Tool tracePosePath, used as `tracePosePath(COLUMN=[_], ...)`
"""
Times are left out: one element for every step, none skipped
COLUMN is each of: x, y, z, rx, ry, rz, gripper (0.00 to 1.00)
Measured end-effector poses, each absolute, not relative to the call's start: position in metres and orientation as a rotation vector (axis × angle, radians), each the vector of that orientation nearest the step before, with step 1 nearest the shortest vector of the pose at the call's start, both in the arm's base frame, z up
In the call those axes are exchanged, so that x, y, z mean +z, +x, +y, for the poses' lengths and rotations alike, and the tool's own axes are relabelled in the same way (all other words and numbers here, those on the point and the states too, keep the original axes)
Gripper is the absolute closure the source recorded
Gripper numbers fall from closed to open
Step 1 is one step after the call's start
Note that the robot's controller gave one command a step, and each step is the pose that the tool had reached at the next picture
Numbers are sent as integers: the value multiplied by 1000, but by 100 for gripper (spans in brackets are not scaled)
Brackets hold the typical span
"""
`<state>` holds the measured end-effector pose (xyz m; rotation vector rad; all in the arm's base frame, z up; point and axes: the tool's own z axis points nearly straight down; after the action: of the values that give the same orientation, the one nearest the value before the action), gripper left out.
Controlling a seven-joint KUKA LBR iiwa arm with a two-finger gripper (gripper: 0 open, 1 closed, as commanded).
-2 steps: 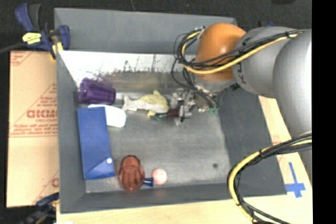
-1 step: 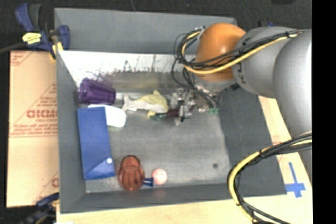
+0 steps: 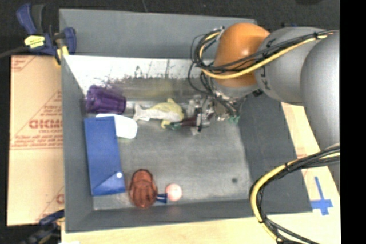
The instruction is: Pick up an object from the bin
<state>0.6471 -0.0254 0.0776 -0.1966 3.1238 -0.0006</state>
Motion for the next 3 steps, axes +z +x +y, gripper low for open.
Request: tracePosePath(x=[113, 129, 141], y=[647, 648, 648], z=[-26, -26, -27], rx=[-1, -2, -3], ry=[-197, -196, -195], rz=[3124, 3121, 3118], gripper=[100, 100, 100])
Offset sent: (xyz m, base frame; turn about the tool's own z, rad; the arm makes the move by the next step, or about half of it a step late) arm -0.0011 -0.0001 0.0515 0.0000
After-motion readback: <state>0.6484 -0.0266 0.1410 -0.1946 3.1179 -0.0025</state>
